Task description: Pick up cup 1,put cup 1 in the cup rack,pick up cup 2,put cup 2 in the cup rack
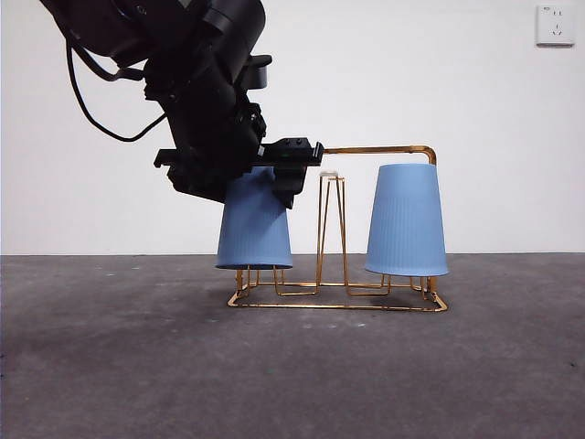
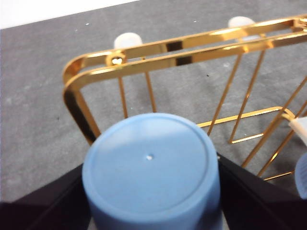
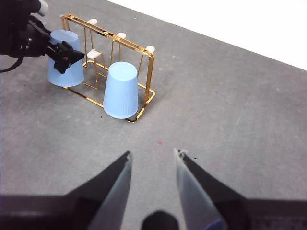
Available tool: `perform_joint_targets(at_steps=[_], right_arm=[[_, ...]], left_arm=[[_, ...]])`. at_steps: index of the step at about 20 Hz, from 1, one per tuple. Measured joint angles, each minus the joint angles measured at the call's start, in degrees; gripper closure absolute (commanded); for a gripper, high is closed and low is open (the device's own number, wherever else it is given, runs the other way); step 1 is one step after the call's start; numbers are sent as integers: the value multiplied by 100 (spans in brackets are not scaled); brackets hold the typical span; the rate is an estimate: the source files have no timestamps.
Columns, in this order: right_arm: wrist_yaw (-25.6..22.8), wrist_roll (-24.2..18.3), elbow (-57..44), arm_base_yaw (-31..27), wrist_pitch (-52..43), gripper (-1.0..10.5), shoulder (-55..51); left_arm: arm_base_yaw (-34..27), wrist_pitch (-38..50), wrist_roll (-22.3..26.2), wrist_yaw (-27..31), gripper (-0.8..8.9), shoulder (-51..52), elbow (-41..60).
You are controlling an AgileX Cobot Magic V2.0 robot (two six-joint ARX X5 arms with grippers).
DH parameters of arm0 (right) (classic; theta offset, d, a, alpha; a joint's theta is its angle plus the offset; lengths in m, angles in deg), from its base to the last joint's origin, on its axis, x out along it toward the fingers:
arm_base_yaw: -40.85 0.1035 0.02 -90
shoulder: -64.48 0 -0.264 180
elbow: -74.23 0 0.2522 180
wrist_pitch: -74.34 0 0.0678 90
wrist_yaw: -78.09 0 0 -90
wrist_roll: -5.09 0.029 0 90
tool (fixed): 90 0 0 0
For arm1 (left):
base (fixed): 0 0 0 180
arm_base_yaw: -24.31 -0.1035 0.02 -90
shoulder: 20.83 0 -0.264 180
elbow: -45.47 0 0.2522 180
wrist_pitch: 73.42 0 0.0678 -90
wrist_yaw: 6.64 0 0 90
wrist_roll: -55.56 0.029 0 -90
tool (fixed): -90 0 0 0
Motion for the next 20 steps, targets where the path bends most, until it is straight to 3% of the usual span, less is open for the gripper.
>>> perform_joint_targets(at_steps=[2, 3, 5, 6, 20], right_arm=[[-2, 0, 0, 0, -4, 790, 0], [-4, 0, 0, 0, -15, 790, 0], [-4, -2, 0, 0, -37, 790, 0], [-4, -2, 0, 0, -39, 790, 0], [-4, -2, 0, 0, -37, 790, 0]], left_arm=[[0, -136, -144, -28, 795, -2, -50], [-2, -203, -173, -79, 704, -2, -74], [-4, -330, -210, -186, 343, 2, -105], [-7, -415, -210, -201, 254, 11, -131], [-9, -2124, -402, -1008, 248, -192, 39]])
